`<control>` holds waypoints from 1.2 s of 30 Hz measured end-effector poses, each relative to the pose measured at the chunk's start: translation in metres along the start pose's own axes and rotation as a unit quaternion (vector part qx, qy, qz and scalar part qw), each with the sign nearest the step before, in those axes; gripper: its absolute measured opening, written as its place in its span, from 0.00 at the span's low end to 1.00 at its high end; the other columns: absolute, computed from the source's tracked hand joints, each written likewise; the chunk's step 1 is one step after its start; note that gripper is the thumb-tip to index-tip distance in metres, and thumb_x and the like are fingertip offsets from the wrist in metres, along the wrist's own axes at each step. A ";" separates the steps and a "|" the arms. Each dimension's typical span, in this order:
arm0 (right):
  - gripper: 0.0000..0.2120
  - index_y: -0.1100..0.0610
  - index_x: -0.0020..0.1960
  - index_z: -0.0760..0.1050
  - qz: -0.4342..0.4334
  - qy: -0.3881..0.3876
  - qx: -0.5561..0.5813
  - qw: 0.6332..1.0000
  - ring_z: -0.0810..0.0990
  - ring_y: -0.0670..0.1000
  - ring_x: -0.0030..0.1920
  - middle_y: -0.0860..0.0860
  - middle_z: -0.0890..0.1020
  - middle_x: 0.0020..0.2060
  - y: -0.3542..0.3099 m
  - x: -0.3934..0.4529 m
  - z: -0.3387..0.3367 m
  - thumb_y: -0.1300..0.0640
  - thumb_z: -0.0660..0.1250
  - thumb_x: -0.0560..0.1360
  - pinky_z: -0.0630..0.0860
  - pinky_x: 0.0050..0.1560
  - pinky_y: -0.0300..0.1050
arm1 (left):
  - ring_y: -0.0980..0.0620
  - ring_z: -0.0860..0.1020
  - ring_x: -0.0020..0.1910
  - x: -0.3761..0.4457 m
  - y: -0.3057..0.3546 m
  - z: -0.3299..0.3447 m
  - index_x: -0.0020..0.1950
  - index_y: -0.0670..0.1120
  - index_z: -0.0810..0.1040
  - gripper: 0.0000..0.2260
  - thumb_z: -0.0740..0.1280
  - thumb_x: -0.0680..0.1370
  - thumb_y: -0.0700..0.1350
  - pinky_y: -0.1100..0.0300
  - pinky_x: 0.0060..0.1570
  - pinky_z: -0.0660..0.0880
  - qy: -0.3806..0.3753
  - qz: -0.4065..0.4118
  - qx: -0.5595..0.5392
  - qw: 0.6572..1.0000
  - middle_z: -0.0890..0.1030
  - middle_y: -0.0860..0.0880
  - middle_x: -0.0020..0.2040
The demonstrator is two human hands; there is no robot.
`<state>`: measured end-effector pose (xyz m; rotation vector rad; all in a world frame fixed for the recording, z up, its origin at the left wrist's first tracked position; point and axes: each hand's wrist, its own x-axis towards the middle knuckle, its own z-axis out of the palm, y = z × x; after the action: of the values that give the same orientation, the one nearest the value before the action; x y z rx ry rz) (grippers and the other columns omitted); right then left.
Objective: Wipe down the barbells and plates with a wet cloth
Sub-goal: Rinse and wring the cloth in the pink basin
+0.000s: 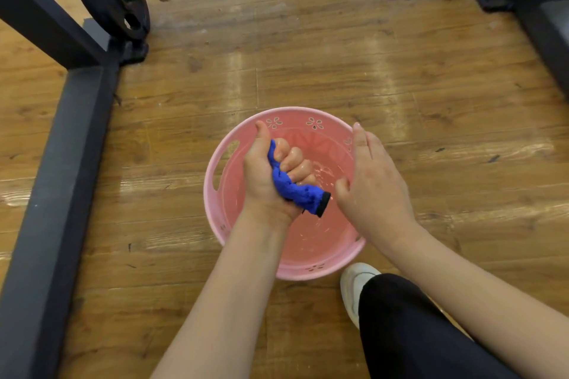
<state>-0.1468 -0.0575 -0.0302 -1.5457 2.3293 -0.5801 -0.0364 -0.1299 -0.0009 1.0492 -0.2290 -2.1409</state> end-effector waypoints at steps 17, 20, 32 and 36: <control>0.37 0.61 0.77 0.51 -0.001 -0.002 -0.023 1.000 0.60 0.54 0.73 0.57 0.62 0.73 -0.001 -0.001 -0.001 0.61 0.63 0.72 0.64 0.67 0.47 | 0.56 0.65 0.19 0.000 -0.004 -0.013 0.25 0.47 0.69 0.20 0.61 0.77 0.52 0.68 0.24 0.62 0.031 -0.065 -0.032 0.997 0.66 0.53 0.22; 0.37 0.60 0.77 0.49 0.000 -0.018 -0.018 1.000 0.59 0.54 0.73 0.55 0.60 0.73 -0.001 0.000 -0.002 0.60 0.63 0.73 0.64 0.68 0.48 | 0.53 0.75 0.27 -0.012 0.007 -0.006 0.37 0.43 0.73 0.07 0.66 0.73 0.44 0.62 0.34 0.74 0.001 0.019 0.074 0.997 0.75 0.49 0.29; 0.38 0.58 0.78 0.47 0.016 -0.027 -0.027 0.999 0.59 0.51 0.73 0.53 0.60 0.73 -0.006 -0.002 -0.006 0.59 0.63 0.74 0.67 0.65 0.46 | 0.53 0.72 0.60 -0.032 0.024 -0.041 0.56 0.42 0.79 0.19 0.57 0.68 0.39 0.64 0.70 0.55 -0.110 0.414 0.764 0.483 0.79 0.48 0.57; 0.37 0.61 0.77 0.48 0.010 -0.026 -0.040 0.999 0.52 0.54 0.75 0.57 0.56 0.75 -0.005 -0.002 -0.004 0.60 0.63 0.74 0.55 0.72 0.46 | 0.40 0.76 0.61 -0.029 0.029 -0.047 0.57 0.40 0.79 0.28 0.73 0.57 0.31 0.42 0.63 0.62 -0.099 0.383 0.874 0.283 0.78 0.41 0.61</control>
<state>-0.1440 -0.0570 -0.0243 -1.5511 2.3528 -0.4410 0.0261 -0.1241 -0.0010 0.9638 -2.8651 -0.1782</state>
